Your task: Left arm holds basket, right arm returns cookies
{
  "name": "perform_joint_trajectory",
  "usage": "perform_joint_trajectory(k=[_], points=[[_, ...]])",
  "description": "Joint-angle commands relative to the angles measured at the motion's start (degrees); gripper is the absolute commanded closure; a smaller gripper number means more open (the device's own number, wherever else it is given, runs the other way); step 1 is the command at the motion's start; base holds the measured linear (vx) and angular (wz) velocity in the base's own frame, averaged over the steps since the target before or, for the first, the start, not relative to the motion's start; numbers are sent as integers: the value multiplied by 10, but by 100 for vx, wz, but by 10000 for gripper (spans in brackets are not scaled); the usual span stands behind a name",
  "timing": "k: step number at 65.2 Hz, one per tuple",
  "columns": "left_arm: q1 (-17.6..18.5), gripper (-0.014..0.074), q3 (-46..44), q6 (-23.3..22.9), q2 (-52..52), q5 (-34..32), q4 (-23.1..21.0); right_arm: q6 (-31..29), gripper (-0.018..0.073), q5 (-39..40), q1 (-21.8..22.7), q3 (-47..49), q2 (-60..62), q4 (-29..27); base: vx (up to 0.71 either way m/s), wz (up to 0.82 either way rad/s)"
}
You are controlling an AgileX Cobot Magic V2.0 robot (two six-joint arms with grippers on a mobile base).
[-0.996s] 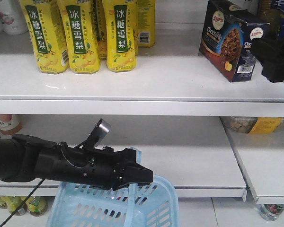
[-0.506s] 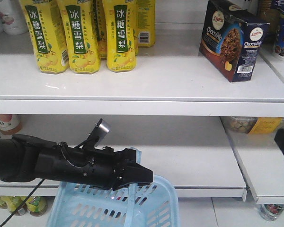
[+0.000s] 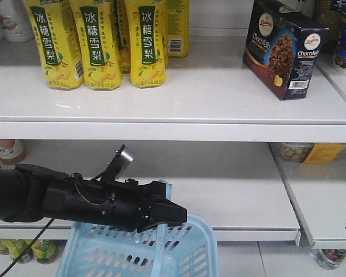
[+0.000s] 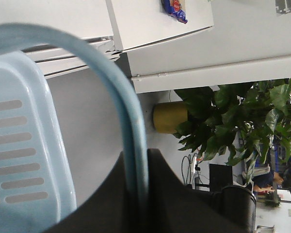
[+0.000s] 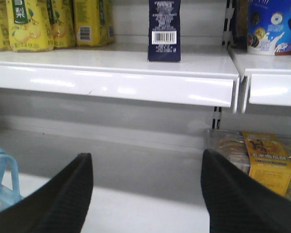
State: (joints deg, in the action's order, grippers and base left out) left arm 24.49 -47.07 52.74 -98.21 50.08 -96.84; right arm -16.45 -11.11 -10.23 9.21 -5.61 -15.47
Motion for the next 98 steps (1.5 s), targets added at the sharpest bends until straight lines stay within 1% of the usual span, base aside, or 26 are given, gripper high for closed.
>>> perform_joint_trajectory(k=[1,5,7,11,15,18,20,21,58,67,73,79,88,94,98], points=[[-1,603,-19,33,31,20,-45,-10,137,37,2,8,-6,-2,0,0],[-1,603,-19,33,31,20,-45,-10,178,33,2,8,-6,-2,0,0],[-1,603,-19,33,31,20,-45,-10,217,32,2,8,-6,-3,0,0],[-1,603,-19,33,31,20,-45,-10,310,31,2,8,-6,-6,0,0],[-1,603,-19,33,31,20,-45,-10,421,31,2,8,-6,-7,0,0],[-1,603,-19,33,31,20,-45,-10,520,32,2,8,-6,-7,0,0],[-1,603,-19,33,31,20,-45,-10,567,33,2,8,-6,-7,0,0],[-1,603,-19,33,31,20,-45,-9,574,36,2,8,-6,-8,0,0],[0,603,-19,33,31,20,-45,-9,567,41,2,8,-6,-9,0,0],[1,603,2,33,36,15,-45,-9,567,41,2,8,-6,-9,0,0],[1,603,35,30,70,-11,-21,-9,567,41,2,8,-6,-9,0,0],[1,603,78,30,126,-56,7,-9,567,41,2,8,-6,-9,0,0],[1,603,156,30,248,-114,38,-9,567,41,2,8,-6,-9,0,0],[-1,603,198,30,335,-146,79,-9,567,41,2,8,-6,-9,0,0],[-1,603,222,30,390,-169,122,-9,567,41,2,8,-6,-9,0,0]])
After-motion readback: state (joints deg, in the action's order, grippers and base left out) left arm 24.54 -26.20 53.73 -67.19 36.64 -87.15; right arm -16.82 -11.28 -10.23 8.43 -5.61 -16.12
